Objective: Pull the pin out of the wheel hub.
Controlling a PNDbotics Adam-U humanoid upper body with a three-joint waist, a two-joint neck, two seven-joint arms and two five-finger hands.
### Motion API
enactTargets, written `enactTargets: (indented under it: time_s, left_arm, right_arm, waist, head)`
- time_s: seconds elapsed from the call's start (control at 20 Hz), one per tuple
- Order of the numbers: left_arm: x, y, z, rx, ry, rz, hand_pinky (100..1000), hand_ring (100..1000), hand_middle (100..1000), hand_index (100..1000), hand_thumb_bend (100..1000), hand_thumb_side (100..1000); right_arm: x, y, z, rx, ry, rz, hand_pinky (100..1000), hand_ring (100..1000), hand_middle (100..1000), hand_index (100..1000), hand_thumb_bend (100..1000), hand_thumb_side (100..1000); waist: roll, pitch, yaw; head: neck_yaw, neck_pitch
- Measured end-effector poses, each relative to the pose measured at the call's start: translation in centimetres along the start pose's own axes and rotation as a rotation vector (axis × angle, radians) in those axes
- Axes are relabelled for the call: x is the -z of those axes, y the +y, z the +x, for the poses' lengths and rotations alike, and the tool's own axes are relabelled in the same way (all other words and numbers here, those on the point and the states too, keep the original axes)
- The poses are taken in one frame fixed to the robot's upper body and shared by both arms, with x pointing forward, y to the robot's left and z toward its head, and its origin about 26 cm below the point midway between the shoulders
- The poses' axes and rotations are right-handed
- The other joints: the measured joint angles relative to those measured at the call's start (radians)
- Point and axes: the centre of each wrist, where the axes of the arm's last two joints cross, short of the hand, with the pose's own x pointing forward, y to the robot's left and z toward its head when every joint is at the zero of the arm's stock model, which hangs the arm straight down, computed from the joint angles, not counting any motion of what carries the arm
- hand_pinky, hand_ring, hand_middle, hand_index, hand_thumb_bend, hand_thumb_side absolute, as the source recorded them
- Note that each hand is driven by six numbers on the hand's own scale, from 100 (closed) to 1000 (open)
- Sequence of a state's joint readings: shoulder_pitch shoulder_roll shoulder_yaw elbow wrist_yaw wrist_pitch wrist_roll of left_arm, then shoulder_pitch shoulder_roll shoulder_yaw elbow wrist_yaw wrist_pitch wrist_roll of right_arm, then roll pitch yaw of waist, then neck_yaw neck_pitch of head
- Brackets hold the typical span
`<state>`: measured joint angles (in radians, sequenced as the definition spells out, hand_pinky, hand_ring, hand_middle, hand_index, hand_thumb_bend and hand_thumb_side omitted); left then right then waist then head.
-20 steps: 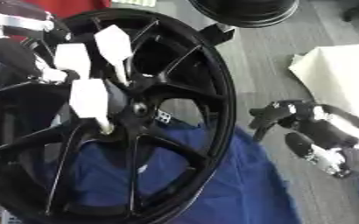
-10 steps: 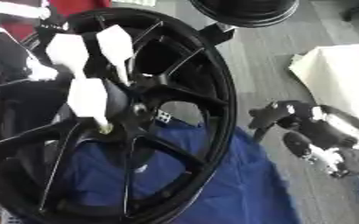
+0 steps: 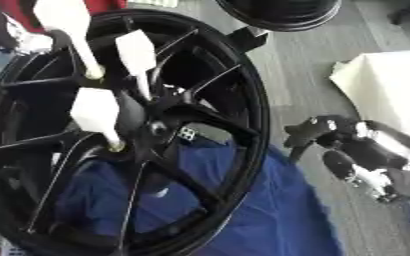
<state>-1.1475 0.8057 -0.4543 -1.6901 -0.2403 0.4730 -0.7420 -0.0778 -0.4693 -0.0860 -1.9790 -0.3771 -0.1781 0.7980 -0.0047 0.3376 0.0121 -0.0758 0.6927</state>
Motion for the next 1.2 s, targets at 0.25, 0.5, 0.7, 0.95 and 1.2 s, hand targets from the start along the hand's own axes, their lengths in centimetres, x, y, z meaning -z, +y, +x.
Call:
enactTargets:
  time_s: [0.25, 0.5, 0.7, 0.95, 1.2]
  left_arm:
    - [-3.2, 1.7, -3.3, -0.074, 0.102, 0.135, 654, 517, 388, 349, 100, 250]
    - [-7.6, 0.8, -11.9, -0.187, 0.387, 0.283, 674, 530, 407, 380, 100, 246]
    - [-10.5, -2.0, -16.8, -0.161, 0.566, 0.360, 709, 565, 456, 437, 100, 247]
    - [-12.1, -7.2, -20.3, -0.173, 0.681, 0.316, 885, 820, 796, 874, 104, 430]
    - [-12.5, -11.9, -22.5, -0.232, 0.744, 0.186, 991, 922, 897, 956, 367, 1000]
  right_arm:
    - [-0.3, 0.0, 0.0, -0.001, 0.000, -0.015, 1000, 648, 706, 756, 100, 529]
    - [-0.7, -0.2, 0.1, -0.003, -0.010, -0.050, 1000, 648, 706, 756, 100, 531]
    - [-0.7, -0.4, 0.2, 0.005, -0.024, -0.069, 1000, 648, 706, 756, 100, 531]
    - [-0.7, -0.5, 0.3, 0.008, -0.030, -0.079, 1000, 645, 703, 753, 100, 530]
    - [-0.4, -0.6, 0.3, 0.010, -0.038, -0.090, 1000, 641, 700, 751, 100, 529]
  waist:
    - [0.000, -0.009, 0.020]
    - [-0.001, -0.013, 0.038]
    - [-0.009, -0.013, 0.046]
    - [-0.021, -0.013, 0.049]
    - [-0.028, -0.007, 0.044]
  head:
    - [-0.013, 0.001]
    - [-0.032, 0.009]
    - [-0.038, 0.009]
    - [-0.040, 0.003]
    - [-0.040, -0.009]
